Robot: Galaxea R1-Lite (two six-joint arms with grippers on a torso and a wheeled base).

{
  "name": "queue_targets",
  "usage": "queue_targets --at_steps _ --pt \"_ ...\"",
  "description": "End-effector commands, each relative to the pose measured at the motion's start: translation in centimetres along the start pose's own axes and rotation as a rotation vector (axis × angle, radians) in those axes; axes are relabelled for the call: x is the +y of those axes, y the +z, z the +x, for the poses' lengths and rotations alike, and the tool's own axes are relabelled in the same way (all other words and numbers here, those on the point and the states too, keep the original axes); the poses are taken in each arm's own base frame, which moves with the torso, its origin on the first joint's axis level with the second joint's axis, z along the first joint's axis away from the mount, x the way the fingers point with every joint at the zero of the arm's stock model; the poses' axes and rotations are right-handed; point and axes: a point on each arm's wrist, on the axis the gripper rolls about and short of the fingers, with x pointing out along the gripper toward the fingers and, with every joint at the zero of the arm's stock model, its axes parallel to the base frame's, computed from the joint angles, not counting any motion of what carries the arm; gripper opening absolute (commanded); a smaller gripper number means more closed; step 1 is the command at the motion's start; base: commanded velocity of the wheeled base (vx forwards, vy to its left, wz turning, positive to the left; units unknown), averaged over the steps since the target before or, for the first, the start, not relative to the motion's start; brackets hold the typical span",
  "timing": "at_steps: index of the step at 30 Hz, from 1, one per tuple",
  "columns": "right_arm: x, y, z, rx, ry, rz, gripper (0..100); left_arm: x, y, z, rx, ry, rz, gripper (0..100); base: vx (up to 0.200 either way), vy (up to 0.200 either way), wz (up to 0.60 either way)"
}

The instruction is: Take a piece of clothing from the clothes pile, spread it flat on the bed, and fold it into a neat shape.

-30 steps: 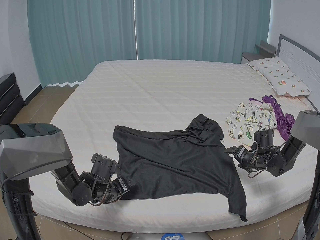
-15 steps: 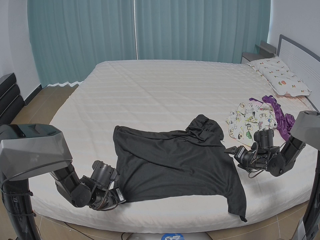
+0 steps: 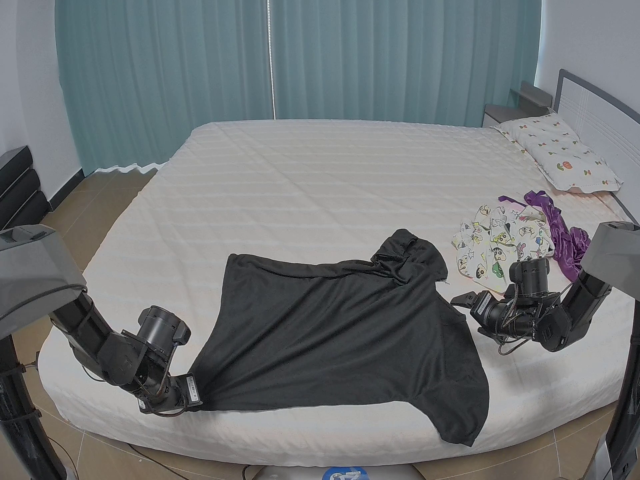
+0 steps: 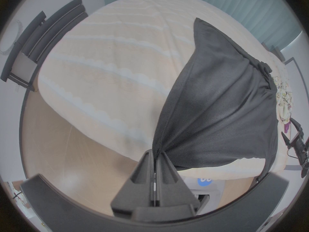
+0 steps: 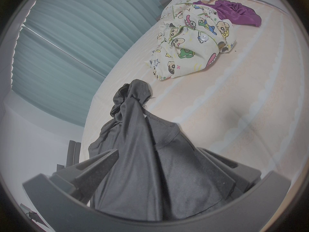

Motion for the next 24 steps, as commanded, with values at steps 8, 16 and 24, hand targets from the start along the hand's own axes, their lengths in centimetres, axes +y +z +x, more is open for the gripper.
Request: queue_targets --at_steps 8,16,24 --pt "-1.1 0.2 3.2 0.003 -0.031 -0.003 100 2.0 0.5 -0.4 0.015 0.106 -0.008 0 0.000 0.000 0.00" --pt "-1.7 0.1 5.0 0.010 -0.042 -0.039 100 2.0 0.6 -0.4 0.013 0.104 -0.010 0 0.000 0.000 0.00" --pt "-2.3 -0.4 5.7 -0.007 -0.093 -0.091 0 1.9 0.7 -0.2 0.015 0.097 -0.012 0 0.000 0.000 0.00"
